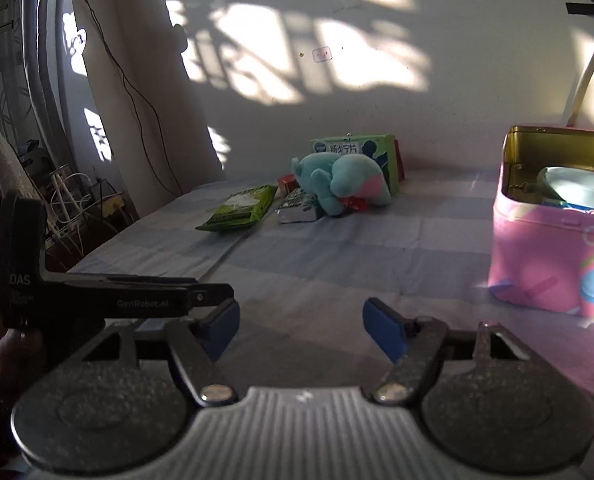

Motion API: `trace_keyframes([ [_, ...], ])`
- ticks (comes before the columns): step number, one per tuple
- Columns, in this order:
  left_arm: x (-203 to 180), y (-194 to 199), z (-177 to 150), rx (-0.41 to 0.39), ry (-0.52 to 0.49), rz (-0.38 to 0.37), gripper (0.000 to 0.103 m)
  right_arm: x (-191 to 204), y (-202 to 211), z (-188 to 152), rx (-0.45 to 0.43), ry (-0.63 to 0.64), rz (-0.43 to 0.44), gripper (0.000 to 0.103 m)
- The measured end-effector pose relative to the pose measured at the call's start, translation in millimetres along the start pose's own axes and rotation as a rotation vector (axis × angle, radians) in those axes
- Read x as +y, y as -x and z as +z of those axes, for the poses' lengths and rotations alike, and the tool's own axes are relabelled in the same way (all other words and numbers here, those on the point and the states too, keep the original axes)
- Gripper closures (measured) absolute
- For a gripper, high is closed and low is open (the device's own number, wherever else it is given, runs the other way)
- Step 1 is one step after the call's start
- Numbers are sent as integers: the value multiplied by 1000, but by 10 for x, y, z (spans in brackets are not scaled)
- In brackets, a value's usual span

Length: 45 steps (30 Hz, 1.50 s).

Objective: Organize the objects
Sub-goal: 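Move the right gripper to the green wet-wipes pack, then grasp the green wet-wipes pack with the right gripper and lift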

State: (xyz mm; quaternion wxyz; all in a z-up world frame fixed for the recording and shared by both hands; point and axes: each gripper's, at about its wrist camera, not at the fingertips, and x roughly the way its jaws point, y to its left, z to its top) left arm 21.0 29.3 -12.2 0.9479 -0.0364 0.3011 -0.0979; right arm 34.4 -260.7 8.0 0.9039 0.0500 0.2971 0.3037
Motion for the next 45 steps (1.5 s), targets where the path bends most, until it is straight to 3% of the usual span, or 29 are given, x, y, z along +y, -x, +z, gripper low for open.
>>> trace_keyframes([
  [2,198,26,43,-37,15,83,43,62,-197,41,76,2,15,38],
  [5,518,11,86,-89,27,282,43,154,-421,218,127,11,66,40],
  [7,821,10,115,-81,201,262,43,272,-548,399,119,62,77,40],
  [9,961,46,115,-106,305,312,43,442,-740,659,95,110,82,38],
  [10,985,75,113,-129,329,332,43,522,-838,766,81,121,81,28],
  [11,987,122,102,-162,347,351,43,608,-958,874,60,133,80,17],
  [12,984,147,105,-182,349,365,42,678,-1072,954,44,146,82,15],
  [17,1047,273,103,-240,375,465,41,1086,-1950,1150,80,238,8,13],
  [21,1194,247,88,-198,459,427,41,1342,-2463,1049,144,328,-62,9],
  [24,1204,236,86,-196,467,406,40,1412,-2710,939,183,383,-169,2],
  [25,1189,241,83,-198,463,405,35,1401,-2728,919,177,393,-175,2],
  [27,1172,233,83,-200,450,405,35,1379,-2713,914,169,405,-172,6],
  [30,1158,219,83,-194,439,408,35,1351,-2619,920,168,452,-152,25],
  [32,1156,205,83,-191,433,412,35,1351,-2522,901,164,502,-144,47],
  [34,1152,194,84,-188,425,415,35,1348,-2409,855,163,555,-133,58],
  [37,1149,175,84,-183,417,417,35,1314,-2146,653,156,655,-117,68],
  [38,1145,172,84,-181,413,416,35,1291,-2050,585,159,674,-114,80],
  [40,1139,163,83,-178,408,415,35,1194,-1801,453,171,661,-83,95],
  [41,1136,161,85,-177,405,414,35,1145,-1687,400,179,655,-71,99],
  [45,1085,163,88,-174,379,419,35,927,-1169,231,198,583,-30,98],
])
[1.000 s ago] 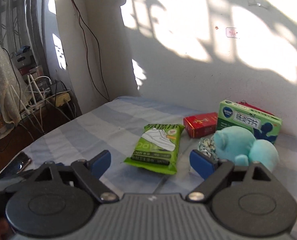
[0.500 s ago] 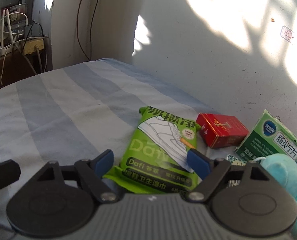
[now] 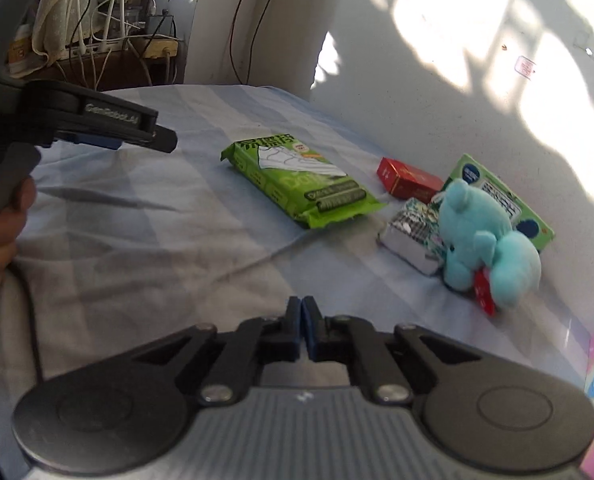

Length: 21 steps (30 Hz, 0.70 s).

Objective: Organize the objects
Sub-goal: 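Grasp the green wet-wipes pack with the right gripper and lift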

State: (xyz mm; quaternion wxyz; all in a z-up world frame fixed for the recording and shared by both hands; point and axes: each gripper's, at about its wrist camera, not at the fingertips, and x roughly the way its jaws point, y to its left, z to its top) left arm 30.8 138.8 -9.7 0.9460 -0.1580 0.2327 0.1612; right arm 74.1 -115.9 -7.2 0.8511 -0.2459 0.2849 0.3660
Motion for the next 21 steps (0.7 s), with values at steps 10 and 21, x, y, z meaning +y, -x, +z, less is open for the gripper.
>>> trace_keyframes([
  [10,61,28,11,-12,45,25,34,-246,27,425,-188,-116,45,38],
  [21,-17,31,12,-40,0,16,34,-503,-1302,1008,-18,-154,236,0],
])
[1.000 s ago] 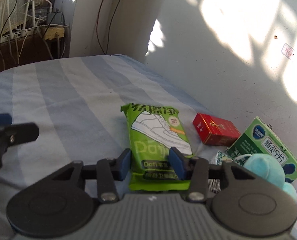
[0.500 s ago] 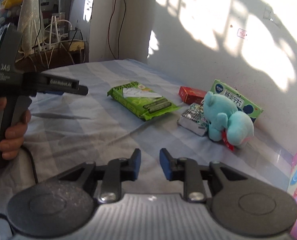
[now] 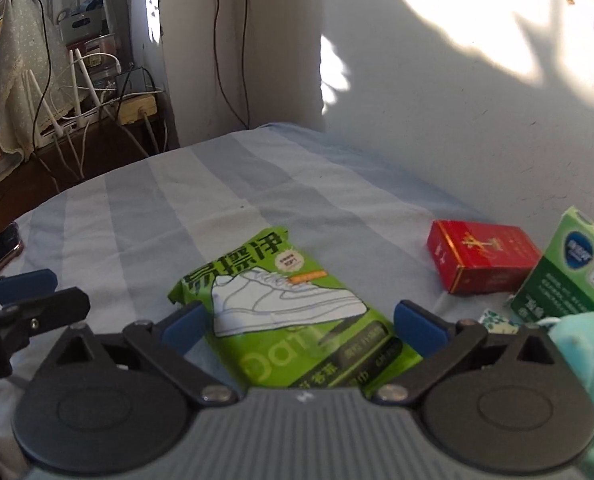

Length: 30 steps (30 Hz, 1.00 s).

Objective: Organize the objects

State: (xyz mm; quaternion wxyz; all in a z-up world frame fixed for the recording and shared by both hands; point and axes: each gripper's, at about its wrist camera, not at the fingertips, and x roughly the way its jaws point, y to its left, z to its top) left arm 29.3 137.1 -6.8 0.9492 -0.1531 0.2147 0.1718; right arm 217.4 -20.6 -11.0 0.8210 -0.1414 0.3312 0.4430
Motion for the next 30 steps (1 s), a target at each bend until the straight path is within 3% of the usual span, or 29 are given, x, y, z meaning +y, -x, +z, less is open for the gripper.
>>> trace_keyframes([
  [2,21,-6,3,4,14,1,34,-41,-20,-21,12,-4,33,3],
  [5,55,-14,11,12,40,0,33,29,129,-153,19,35,43,17],
  [10,45,-3,7,13,33,-29,34,175,719,-631,17,98,16,22],
  [15,-64,25,-26,23,-46,-131,36,157,1597,-1331,11,60,-92,20],
  [18,-198,64,-69,49,-116,-235,36,107,2075,-1699,-8,1,-214,8],
  [20,-286,91,-93,126,-100,-369,36,60,2427,-1916,-57,-94,-270,2],
  [22,-474,155,-127,190,-113,-497,36,26,2660,-2077,-80,-186,-269,1],
  [26,-1018,328,-263,289,-234,-683,37,91,2768,-2243,-98,-252,-283,1],
  [30,-1371,371,-446,397,-312,-771,38,152,2628,-2210,-75,-251,-264,10],
])
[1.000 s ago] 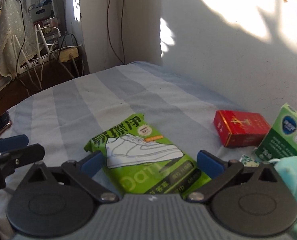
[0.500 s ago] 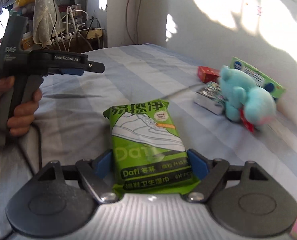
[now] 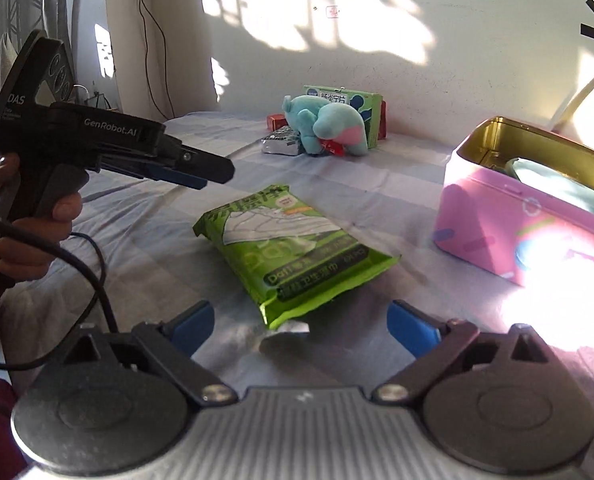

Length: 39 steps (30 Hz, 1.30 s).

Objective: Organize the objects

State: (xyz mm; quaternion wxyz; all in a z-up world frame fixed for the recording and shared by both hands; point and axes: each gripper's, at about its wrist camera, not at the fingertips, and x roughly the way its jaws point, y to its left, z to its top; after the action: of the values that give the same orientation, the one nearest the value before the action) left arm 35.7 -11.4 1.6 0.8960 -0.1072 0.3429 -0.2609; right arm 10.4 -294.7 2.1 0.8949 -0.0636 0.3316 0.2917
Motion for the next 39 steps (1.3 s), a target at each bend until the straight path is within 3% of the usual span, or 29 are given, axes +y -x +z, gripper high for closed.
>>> trace_keyframes([
  [2,-81,-145,-40,67,-27,-2,39,-15,-97,25,8,-24,44,23],
  [3,-90,-233,-64,109,-31,-21,48,6,-124,21,-6,-31,41,24],
  [6,-192,-293,-86,101,-54,-39,49,18,-190,78,-42,-20,23,42],
  [8,-340,-227,1,70,-94,-35,50,-34,-148,115,-69,-50,33,44],
  [12,-677,-44,323,-43,-202,-83,50,-201,273,225,-243,-54,0,44],
  [16,-1021,-297,741,-85,-253,-152,50,-549,554,391,-332,-61,-94,44],
  [20,-1317,-909,1059,-62,-262,-167,49,-1060,439,684,-263,-43,-204,43],
  [22,-1426,-1223,1180,-37,-247,-151,50,-1415,313,836,-196,-82,-209,43],
  [26,-1583,-1821,1358,21,-216,-102,50,-2079,-16,1065,-40,-183,-199,43],
  [30,-1555,-2254,1440,112,-154,-22,48,-2437,-319,1153,57,-207,-298,41],
  [31,-1529,-2314,1472,146,-124,-23,48,-2486,-386,1172,65,-186,-377,37],
  [34,-1446,-2189,1501,108,-82,-24,48,-2528,-389,1163,22,-180,-498,35],
  [39,-1427,-1673,1302,65,-161,-38,48,-2342,-61,1010,-95,-245,-427,35],
])
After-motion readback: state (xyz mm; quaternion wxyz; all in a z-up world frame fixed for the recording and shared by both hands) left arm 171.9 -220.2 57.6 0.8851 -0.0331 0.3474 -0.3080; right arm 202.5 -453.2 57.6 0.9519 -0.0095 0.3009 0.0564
